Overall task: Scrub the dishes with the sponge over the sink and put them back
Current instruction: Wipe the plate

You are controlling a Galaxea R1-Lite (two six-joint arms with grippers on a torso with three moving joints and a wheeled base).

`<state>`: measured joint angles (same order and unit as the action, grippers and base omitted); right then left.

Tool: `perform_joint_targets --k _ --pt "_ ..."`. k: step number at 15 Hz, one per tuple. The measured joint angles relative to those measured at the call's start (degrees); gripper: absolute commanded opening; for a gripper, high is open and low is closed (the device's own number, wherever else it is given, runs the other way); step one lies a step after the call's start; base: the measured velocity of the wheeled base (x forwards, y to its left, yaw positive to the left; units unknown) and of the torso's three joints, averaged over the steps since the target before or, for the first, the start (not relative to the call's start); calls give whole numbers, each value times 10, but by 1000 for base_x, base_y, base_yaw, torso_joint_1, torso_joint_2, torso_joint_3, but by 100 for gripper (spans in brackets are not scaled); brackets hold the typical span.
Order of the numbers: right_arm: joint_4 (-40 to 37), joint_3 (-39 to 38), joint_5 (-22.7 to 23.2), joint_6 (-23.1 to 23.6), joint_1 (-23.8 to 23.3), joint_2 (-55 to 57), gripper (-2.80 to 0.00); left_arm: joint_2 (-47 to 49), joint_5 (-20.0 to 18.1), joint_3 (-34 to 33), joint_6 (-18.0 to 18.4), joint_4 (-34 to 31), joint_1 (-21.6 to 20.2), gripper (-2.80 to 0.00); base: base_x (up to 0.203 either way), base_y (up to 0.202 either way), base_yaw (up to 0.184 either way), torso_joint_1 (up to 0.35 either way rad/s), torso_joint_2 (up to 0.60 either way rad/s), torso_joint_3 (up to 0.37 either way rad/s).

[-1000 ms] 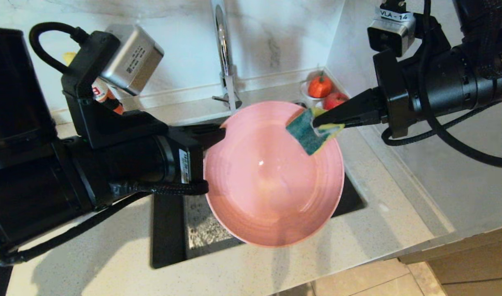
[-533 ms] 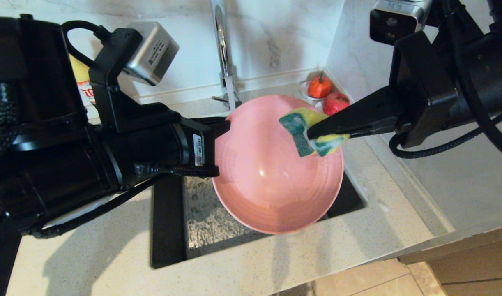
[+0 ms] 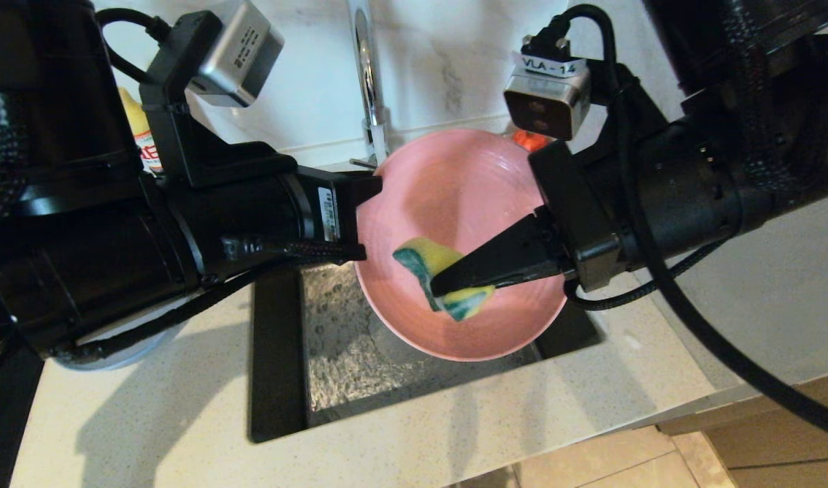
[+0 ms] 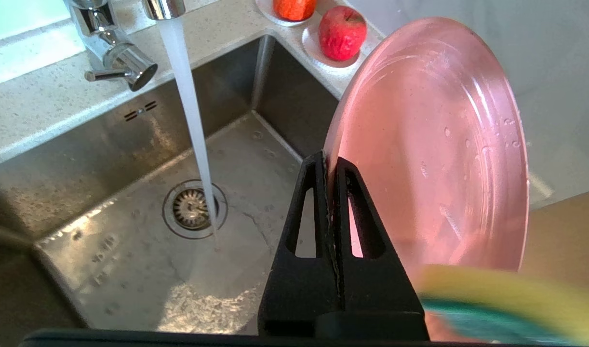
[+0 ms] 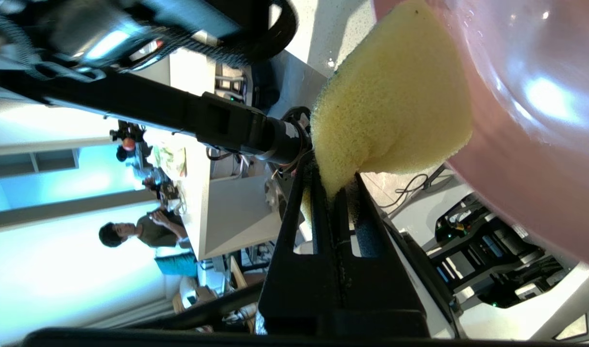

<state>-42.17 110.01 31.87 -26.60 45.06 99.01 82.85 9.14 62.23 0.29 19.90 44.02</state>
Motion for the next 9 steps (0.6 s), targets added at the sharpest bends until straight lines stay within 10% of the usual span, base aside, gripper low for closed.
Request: perform_joint_targets --k 9 --pt "43 3 -1 -1 -37 53 -280 -27 -14 -30 -9 -4 1 -280 0 0 0 0 0 0"
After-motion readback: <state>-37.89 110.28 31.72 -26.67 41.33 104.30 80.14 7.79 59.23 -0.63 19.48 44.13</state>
